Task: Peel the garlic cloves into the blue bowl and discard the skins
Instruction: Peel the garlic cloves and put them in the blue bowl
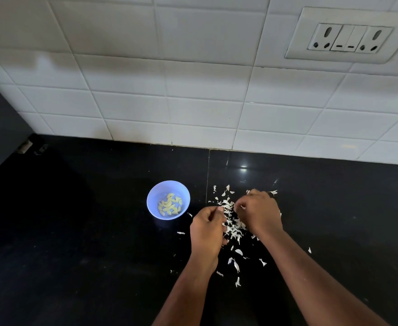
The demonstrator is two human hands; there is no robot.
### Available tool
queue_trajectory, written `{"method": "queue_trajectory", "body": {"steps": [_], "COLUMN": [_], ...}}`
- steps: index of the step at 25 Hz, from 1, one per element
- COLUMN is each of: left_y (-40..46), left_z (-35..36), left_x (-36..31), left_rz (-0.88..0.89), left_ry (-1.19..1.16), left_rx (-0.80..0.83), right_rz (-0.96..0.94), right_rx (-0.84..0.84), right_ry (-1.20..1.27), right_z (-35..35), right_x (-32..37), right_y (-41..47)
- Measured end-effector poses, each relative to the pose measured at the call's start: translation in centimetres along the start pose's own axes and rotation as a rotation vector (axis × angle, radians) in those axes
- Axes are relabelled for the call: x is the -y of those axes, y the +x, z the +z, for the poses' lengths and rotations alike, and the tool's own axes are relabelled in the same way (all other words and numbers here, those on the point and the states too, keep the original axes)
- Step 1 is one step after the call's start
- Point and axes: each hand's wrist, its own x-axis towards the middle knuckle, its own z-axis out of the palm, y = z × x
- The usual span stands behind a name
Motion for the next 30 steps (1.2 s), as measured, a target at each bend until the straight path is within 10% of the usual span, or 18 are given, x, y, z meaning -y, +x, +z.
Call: {"method": "queue_trajectory", "body": {"steps": [3, 10, 30], "left_y": [0.1, -0.2, -2.4], "left_z": [0.1, 0.5, 2.6], "left_x": [-0.3, -1.1, -3.3], "left_rz": [0.0, 0.06, -0.025], "left_ry": [-0.035, -0.027, -0.119], "left_rx": [-0.017, 0.07, 0.295], "right_rz": [-0.012, 0.214, 0.287], "right_rx": [0.009, -0.073, -0.048], "right_ry": [-0.055, 0.841, 1.252], "right_z": [0.1, -3.2, -5.4], "right_x": [0.1, 1.2, 0.5], "right_y": [0.1, -2.3, -6.0]}}
